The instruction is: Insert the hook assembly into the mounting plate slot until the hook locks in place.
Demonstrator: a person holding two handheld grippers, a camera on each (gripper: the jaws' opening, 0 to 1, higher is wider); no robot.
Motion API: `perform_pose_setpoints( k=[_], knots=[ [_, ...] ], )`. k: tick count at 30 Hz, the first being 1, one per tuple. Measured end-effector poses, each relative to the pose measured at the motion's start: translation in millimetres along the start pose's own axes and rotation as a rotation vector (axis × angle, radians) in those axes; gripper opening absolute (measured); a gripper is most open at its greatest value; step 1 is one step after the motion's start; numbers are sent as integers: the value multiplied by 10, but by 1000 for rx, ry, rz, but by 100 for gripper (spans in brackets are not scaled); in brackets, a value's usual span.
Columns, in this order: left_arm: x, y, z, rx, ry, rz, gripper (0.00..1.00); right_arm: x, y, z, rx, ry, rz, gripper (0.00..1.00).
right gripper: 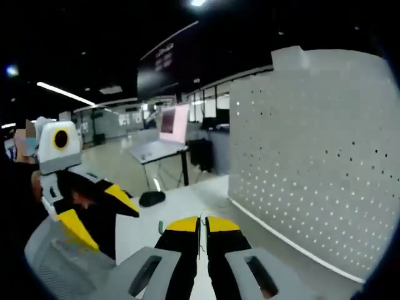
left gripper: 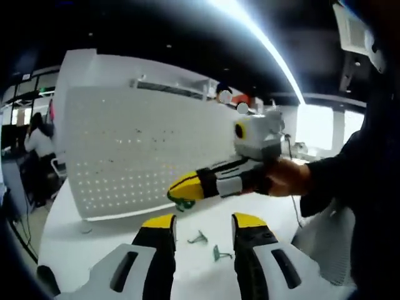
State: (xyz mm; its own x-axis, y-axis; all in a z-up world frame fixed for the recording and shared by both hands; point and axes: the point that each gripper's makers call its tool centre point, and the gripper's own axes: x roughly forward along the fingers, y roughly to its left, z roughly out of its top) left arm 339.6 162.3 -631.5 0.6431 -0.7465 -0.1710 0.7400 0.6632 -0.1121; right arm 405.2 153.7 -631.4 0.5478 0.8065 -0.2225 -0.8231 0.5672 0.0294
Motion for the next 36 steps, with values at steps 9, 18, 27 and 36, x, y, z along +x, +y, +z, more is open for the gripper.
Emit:
perform_pose_setpoints(
  k=[9, 18, 27, 36],
  knots=[
    [26, 67, 49, -98, -17, 44, 22, -53, 200, 130, -14, -55, 28, 2],
    [-14, 139, 107, -251, -85, 50, 7, -40, 304, 114, -23, -74, 51, 2],
    [-15, 148, 130, -300, -104, 49, 6, -34, 377, 232, -47, -124, 58, 2],
    [-41, 179, 175, -124, -102, 109, 3, -68, 377, 251, -30, -138, 63, 2]
  ],
)
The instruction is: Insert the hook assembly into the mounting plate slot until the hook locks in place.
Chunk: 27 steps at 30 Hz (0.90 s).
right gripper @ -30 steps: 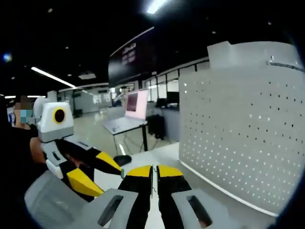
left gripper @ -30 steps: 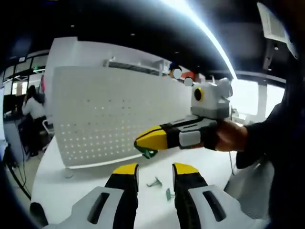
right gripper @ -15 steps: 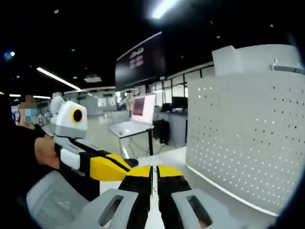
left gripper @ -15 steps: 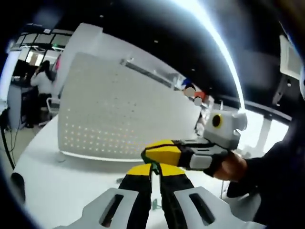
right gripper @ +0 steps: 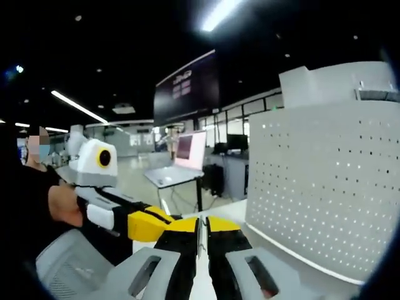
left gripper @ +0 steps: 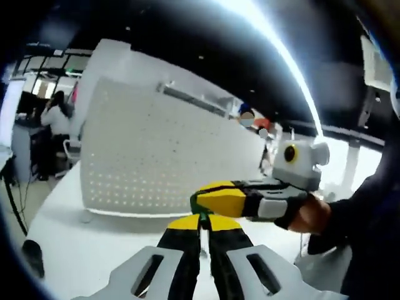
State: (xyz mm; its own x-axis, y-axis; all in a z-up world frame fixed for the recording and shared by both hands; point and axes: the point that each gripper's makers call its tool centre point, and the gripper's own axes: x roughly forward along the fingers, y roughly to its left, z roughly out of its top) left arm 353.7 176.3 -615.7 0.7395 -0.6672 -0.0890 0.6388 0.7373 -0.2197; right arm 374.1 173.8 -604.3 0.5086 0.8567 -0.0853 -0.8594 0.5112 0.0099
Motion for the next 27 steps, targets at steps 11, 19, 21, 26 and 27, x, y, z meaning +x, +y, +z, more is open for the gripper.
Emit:
perform_pose_setpoints(
  k=[11, 19, 21, 26, 27],
  knots=[
    [31, -31, 26, 306, 34, 89, 3, -22, -50, -18, 18, 8, -17, 2],
    [-2, 72, 71, 252, 1, 115, 2, -37, -69, -33, 44, 17, -17, 1],
    [-5, 78, 71, 249, -2, 114, 2, -25, -64, -63, 53, 29, -12, 0],
    [-6, 73, 92, 258, -12, 111, 2, -16, -49, -94, 93, 39, -11, 4],
    [-7, 75, 92, 258, -12, 111, 2, -19, -57, -95, 101, 36, -14, 4]
  ],
)
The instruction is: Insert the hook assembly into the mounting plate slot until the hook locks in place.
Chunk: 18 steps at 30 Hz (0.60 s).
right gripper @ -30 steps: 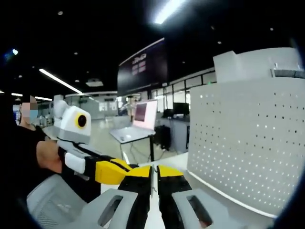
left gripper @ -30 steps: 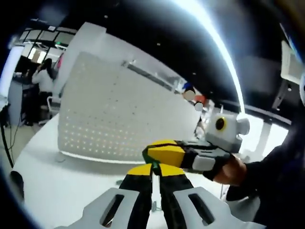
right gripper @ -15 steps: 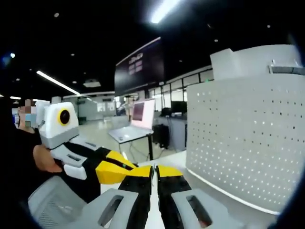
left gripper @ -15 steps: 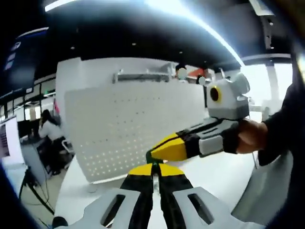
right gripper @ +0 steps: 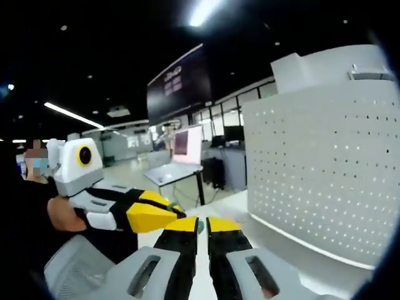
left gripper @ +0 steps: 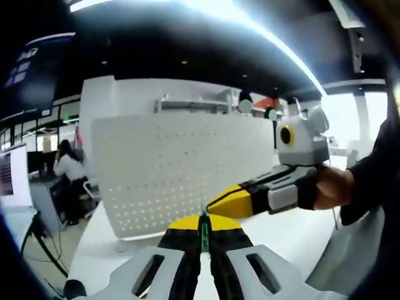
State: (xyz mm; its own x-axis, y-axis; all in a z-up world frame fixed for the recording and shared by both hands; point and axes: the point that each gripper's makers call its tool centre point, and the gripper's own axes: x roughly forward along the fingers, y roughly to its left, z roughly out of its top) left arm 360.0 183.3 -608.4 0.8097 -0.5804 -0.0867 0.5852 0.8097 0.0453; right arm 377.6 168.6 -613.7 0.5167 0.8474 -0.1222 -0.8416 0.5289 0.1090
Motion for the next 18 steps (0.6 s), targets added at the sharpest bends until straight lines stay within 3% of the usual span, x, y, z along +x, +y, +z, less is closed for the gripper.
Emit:
perform_pose_setpoints(
  k=[4, 9, 11, 18],
  knots=[
    [-6, 15, 18, 3, -10, 4, 2, 3, 11, -75, 97, 28, 23, 6],
    [1, 21, 40, 11, -19, 3, 2, 3, -47, -98, 148, 27, 12, 9],
    [3, 11, 50, 21, -24, 1, 2, 11, -12, -115, 219, 37, 41, 9],
    [16, -72, 106, 45, -49, -28, 2, -1, -24, -82, 287, 16, 50, 5]
  ],
)
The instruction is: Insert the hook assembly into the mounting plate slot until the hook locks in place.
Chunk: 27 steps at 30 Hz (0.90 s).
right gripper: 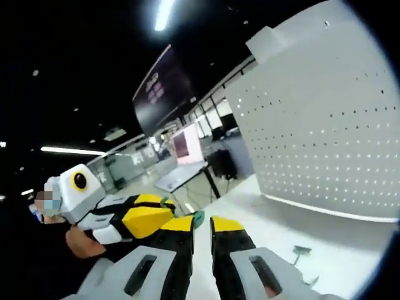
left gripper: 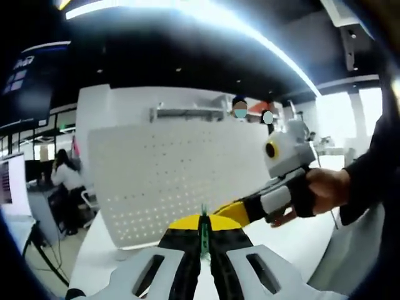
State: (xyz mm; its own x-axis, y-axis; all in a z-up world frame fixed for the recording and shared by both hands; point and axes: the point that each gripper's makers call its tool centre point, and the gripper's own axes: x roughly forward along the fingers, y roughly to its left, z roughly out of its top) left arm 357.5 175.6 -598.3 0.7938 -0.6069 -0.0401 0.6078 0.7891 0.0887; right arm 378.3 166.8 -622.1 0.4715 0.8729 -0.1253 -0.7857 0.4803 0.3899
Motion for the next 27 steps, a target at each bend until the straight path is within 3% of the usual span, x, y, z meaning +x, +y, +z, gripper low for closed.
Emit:
perform_pose_setpoints(
  k=[8, 11, 14, 16, 19, 23, 27],
  knots=[
    [-5, -10, -3, 18, 1, -6, 2, -28, 58, 52, 19, -20, 27, 0],
    [-17, 3, 40, 22, -15, 4, 2, -41, 3, 61, -15, -22, -13, 0],
    [-22, 9, 53, 36, -14, 6, 2, -39, 72, 64, 99, -38, 41, 10],
    [-29, 15, 63, 33, -18, 8, 2, -47, 74, 69, 126, -43, 46, 14],
    [-39, 23, 83, 35, -28, 15, 2, -21, 56, 20, 131, -20, 31, 14],
    [-46, -22, 135, 47, -55, 2, 2, -5, 117, -25, 191, -4, 68, 13],
    [-49, -43, 140, 50, -63, -5, 2, -21, 148, 7, 202, -11, 77, 6]
  ],
)
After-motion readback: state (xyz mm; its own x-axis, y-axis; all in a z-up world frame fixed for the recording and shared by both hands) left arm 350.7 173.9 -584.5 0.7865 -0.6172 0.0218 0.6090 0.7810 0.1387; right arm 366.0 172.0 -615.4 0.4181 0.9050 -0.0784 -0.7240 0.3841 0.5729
